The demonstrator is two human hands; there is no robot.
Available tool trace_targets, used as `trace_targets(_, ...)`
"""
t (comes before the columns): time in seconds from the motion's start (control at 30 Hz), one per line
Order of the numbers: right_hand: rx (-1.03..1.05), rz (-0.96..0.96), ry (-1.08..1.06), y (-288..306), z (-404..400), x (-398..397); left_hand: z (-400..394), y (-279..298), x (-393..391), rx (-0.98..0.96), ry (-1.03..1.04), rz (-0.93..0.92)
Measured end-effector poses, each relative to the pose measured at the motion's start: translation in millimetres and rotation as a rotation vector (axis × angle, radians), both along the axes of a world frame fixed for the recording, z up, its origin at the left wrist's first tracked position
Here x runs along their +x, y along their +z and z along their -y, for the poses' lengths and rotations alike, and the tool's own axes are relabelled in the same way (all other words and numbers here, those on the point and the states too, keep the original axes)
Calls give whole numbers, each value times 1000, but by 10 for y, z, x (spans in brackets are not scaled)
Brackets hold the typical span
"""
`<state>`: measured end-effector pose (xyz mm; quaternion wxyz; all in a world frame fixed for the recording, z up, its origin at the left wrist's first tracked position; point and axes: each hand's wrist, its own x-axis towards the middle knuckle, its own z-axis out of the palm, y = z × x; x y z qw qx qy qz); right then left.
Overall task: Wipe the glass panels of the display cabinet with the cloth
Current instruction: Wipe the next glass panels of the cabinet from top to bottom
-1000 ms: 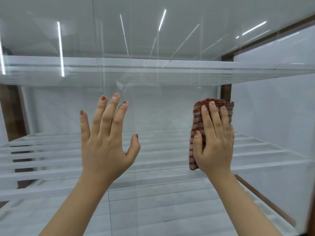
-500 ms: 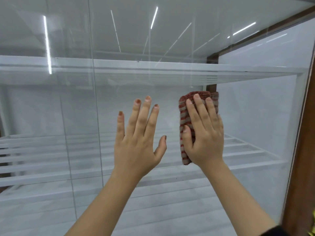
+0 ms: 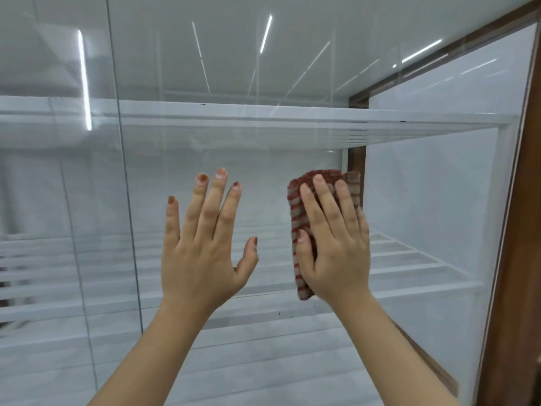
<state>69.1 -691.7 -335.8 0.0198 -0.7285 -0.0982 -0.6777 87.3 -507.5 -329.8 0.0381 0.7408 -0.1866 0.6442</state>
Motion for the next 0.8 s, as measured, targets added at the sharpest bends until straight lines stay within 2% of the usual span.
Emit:
trace_targets(0.2,153,22,-11,86,620,-25,-4,-4,17,-2,0,6)
trace_targets(0.5,166,22,-23,-145,844,-30,271,19,-163,-104,-30,-47)
trace_targets(0.63,163,28,-12,-150,855,-21,731,56,-214,-7,-81,-40)
trace_targets(0.8,135,16,-7,-123,890,-40,1233,68,-150,76,-35,-66)
